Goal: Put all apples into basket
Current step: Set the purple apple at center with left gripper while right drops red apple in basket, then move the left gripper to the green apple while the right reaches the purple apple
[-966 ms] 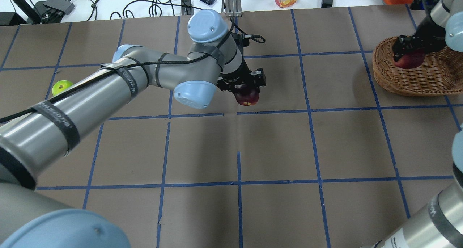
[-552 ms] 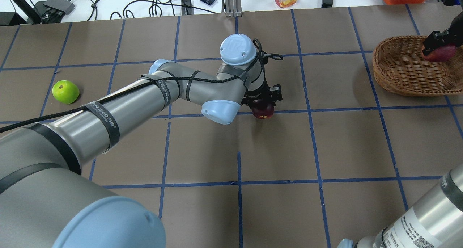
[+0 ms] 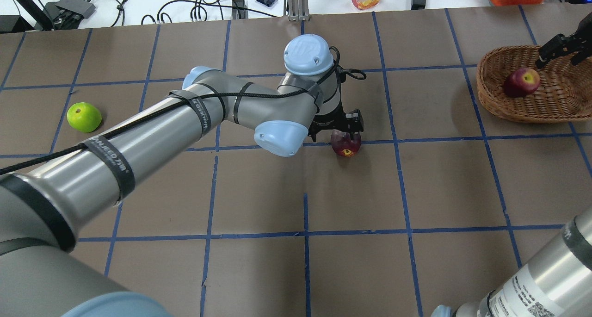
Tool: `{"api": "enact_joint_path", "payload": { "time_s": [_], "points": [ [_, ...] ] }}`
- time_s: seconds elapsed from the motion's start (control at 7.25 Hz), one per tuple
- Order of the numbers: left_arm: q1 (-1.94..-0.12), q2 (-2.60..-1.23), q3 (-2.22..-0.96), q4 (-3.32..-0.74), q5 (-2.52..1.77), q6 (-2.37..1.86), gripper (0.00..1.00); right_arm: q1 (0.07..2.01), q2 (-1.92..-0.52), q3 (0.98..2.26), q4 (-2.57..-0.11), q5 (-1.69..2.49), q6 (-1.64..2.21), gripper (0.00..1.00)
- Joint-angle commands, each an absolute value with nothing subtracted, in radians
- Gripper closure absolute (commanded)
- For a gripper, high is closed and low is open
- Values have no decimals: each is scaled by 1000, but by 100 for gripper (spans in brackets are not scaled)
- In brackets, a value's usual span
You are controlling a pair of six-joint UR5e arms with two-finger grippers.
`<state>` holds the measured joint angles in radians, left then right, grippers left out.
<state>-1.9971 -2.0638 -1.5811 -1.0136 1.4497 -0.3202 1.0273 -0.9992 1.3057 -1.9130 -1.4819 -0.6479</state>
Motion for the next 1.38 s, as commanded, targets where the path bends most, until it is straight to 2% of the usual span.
{"api": "enact_joint_path", "payload": {
  "time_s": [0.0,0.41,0.69,0.97,1.24],
  "points": [
    [-1830,-1920,-1577,-1271,1677,-52,0,1212,-1074,1321,-1839,-1538,-523,0],
    [-1521,-1787,-1605,-1315,1825,403,0,1538,-1109,1407,-1882,-1554,-222,0],
    [-1229,-1847,-1608,-1241,1615,808,0,1726,-1097,1407,-1854,-1585,71,0],
    [-1137,-1941,-1608,-1144,1574,973,0,1805,-1051,1434,-1884,-1536,179,0],
    [-1037,-2040,-1579,-1036,1517,1186,0,1819,-1058,1588,-2056,-1610,169,0]
  ]
}}
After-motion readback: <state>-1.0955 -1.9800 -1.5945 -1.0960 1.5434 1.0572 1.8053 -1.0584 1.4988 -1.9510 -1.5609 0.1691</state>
